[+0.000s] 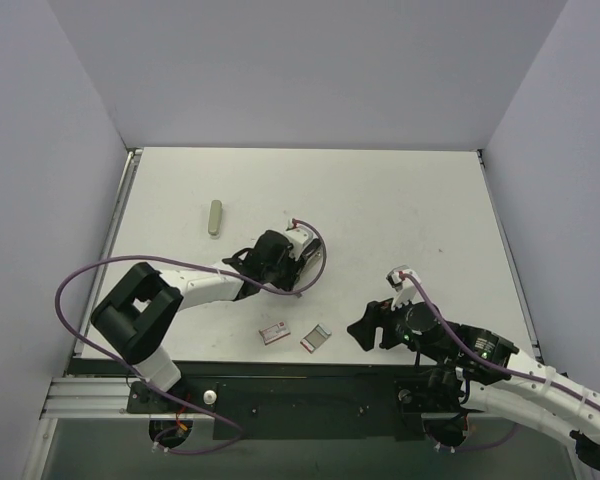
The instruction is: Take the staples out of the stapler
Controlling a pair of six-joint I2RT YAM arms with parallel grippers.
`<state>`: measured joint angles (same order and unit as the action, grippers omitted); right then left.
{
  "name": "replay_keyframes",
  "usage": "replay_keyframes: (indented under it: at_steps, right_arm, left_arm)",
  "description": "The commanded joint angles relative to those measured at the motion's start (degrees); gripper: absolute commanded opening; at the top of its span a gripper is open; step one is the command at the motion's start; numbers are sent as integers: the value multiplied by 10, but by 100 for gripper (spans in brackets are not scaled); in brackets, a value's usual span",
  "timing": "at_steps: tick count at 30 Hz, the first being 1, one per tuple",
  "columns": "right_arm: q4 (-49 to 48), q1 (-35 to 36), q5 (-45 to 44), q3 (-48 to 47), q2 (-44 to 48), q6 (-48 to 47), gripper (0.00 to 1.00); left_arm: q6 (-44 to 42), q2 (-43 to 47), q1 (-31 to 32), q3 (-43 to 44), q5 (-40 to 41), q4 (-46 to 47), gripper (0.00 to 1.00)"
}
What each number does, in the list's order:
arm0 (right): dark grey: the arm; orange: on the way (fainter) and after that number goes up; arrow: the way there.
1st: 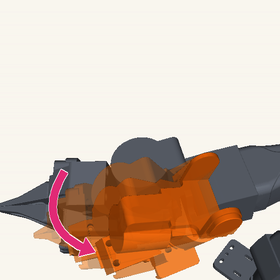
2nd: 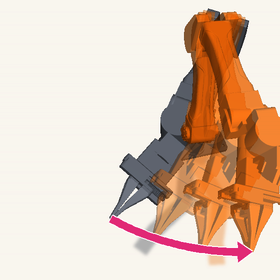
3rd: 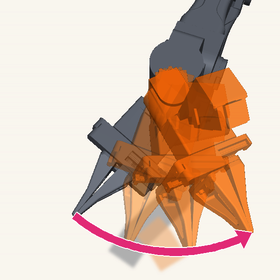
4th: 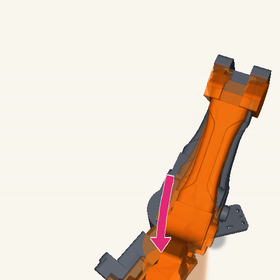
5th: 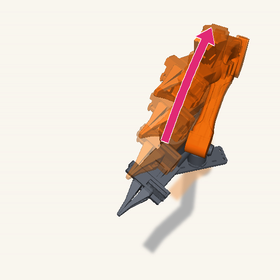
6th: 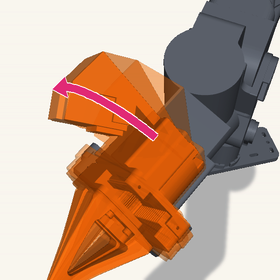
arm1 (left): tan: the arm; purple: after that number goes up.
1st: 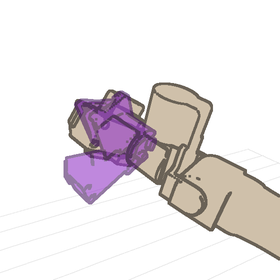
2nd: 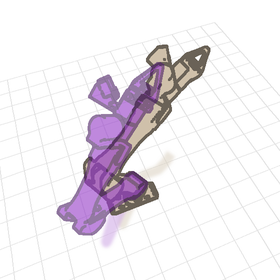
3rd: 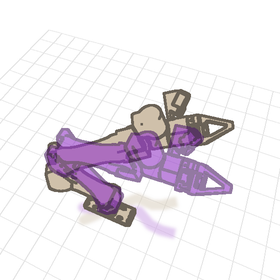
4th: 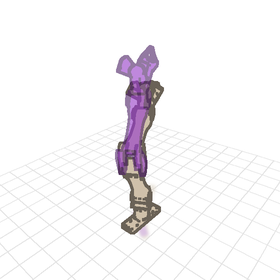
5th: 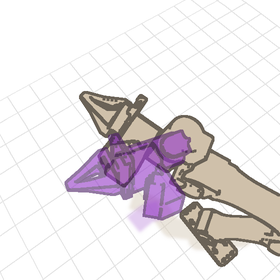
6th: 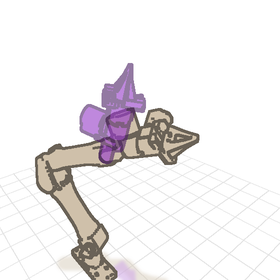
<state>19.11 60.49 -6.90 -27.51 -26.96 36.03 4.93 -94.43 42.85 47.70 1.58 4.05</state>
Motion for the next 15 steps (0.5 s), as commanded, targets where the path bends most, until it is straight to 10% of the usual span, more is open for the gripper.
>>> replay_keyframes:
  at_steps: [1,15]
  right_arm:
    - [-5,4,-9,-4,-7,2,67]
    - [11,4,3,-7,22,5,68]
  left_arm:
    - [-9,36,7,16,4,25,78]
    - [-91,-13,48,242,54,-149,87]
